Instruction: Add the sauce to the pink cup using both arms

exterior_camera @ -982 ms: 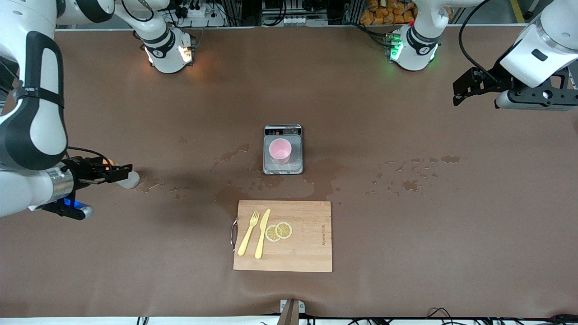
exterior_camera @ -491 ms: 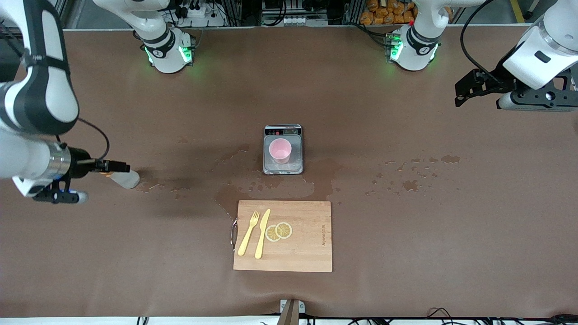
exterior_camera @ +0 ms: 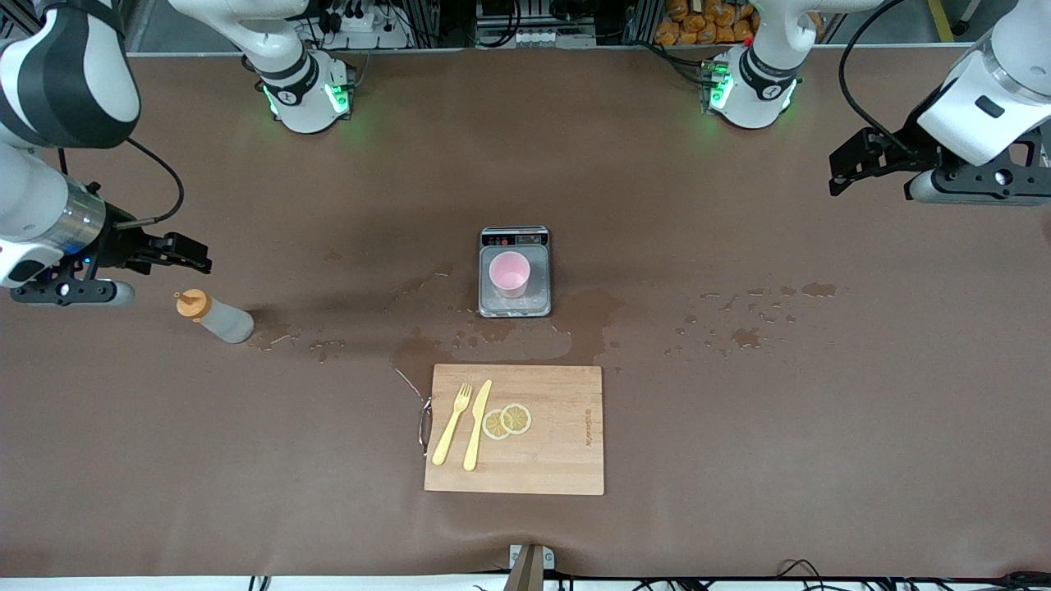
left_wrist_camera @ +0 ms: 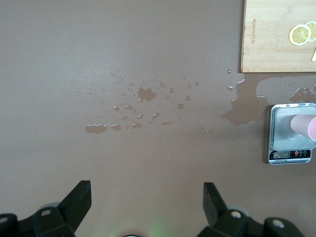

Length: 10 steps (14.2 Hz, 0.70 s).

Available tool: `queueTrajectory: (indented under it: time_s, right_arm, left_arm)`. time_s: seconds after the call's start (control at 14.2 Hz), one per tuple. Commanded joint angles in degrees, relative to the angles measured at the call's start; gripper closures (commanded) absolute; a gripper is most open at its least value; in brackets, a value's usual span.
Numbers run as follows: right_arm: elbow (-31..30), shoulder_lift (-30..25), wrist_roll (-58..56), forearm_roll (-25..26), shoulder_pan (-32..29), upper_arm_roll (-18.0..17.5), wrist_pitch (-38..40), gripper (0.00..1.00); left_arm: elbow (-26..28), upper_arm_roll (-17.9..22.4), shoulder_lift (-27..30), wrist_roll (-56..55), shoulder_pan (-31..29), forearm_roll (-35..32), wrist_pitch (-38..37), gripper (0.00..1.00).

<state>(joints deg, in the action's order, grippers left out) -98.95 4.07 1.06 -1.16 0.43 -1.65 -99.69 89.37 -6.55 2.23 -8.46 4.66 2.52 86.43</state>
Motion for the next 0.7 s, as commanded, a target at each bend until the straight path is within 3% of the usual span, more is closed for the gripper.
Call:
queueTrajectory:
  time_s: [0.0,0.35,0.63]
  right_arm:
    - [4.46,1.99,-0.44,2.04,0.63,0.33,1.25,0.0]
    - [8.06,2.61,-0.62,2.04,-0.43,0.6,1.25,0.0]
    - [3.95,-0.45,0.34,1.95,-0.08,0.33,2.04,0.0]
  left_arm:
    - [-0.69,-0.13,-0.3,0.63,-0.35,0.38,0.23,0.0]
    - [-0.78,-0.13,-0.3,0.63,-0.35,0.38,0.23,0.0]
    - [-0.69,-0.13,-0.3,0.63,-0.35,0.38,0.23,0.0]
